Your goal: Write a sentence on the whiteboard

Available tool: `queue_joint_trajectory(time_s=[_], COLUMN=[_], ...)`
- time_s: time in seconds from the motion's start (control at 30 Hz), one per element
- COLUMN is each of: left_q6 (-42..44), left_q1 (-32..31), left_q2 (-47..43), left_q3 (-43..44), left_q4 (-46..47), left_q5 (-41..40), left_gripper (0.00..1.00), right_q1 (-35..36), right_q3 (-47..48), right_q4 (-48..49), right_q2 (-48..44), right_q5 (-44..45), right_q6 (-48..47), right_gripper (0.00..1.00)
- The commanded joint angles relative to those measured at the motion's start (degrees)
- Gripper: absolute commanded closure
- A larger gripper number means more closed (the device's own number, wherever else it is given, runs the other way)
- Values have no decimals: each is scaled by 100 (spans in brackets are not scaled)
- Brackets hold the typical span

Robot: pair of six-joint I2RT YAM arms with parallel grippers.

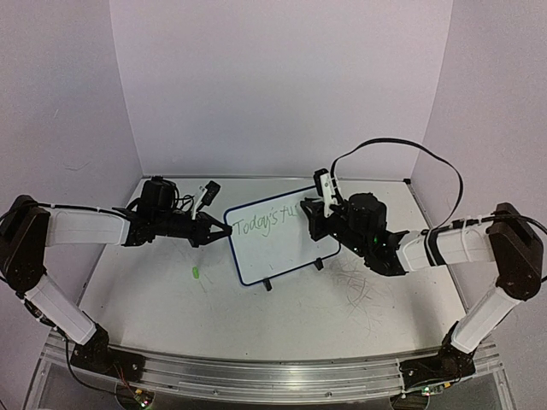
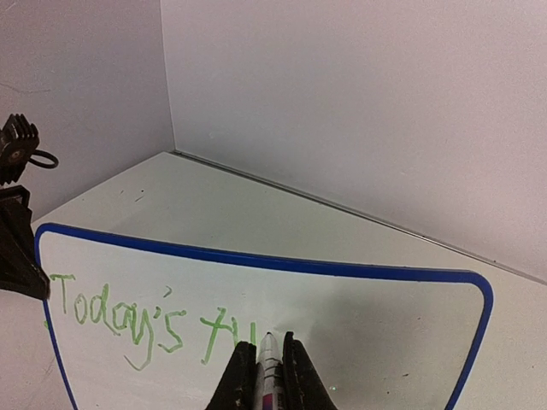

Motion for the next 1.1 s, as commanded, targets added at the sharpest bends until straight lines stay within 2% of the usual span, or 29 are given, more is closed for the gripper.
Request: queue_joint_trajectory(time_s=[0.0, 0.37, 1.07], left_q6=[471, 482, 499], left_q1=[-2, -3, -3], left_q2=[-56, -56, -109], left_q3=[115, 107, 92], left_q4=[-208, -215, -215], left_q5=[-443, -436, -465], left_gripper=[100, 100, 100], right_q1=[-77, -98, -96], right_q3=[240, 140, 337], right_q4=[169, 576, 324], right_q2=[101, 25, 424], right_q5=[-42, 34, 118], right_q6=[73, -26, 92], right_gripper=[100, 100, 100])
